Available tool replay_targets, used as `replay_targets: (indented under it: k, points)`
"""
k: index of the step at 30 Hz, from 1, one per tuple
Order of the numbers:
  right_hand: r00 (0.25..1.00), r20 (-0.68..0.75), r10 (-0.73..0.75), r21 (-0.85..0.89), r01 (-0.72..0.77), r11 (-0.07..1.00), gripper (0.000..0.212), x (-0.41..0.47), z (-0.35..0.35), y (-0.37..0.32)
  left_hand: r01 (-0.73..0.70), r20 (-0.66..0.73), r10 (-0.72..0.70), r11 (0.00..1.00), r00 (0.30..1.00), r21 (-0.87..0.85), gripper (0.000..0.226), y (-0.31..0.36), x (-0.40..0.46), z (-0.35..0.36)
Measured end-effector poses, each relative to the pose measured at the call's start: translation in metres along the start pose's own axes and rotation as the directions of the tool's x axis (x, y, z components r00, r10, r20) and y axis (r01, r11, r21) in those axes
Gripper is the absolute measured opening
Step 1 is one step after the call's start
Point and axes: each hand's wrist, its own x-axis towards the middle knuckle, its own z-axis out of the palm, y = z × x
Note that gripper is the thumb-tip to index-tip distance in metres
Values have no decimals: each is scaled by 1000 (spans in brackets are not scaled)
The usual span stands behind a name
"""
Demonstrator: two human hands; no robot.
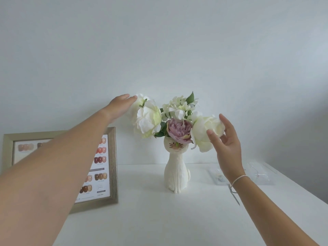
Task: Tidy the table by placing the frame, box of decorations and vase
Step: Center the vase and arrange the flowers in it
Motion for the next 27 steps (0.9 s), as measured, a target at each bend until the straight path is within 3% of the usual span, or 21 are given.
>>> replay_targets:
  k: [3,5,8,12,16,21,27]
  points:
    - [1000,12,-25,0,25,1000,51,-2,1,5,4,40,-3,1000,999,-24,52,-4,4,5]
    - [999,10,-34,1,34,999,50,-2,3,6,24,47,-23,999,999,-29,22,-5,3,8]
    - [999,1,-42,-11,42,999,49,-2,4,7,24,37,-21,996,999,-84,17,-4,1,10]
    - [999,-4,-34,-8,34,999,49,-2,4,10,43,46,-35,981,998,-189,39,-3,4,14]
    - [1000,-16,-22,-3,22,1000,49,-2,6,12,6,98,14,979,995,-203,31,8,-1,25]
    - [1000,-11,-15,-29,15,999,49,-2,10,9,-45,196,86,978,977,-204,50,23,-13,35]
    - [1000,-22,1,-48,-2,999,51,-2,11,6,-135,198,167,977,966,-165,55,31,-21,36]
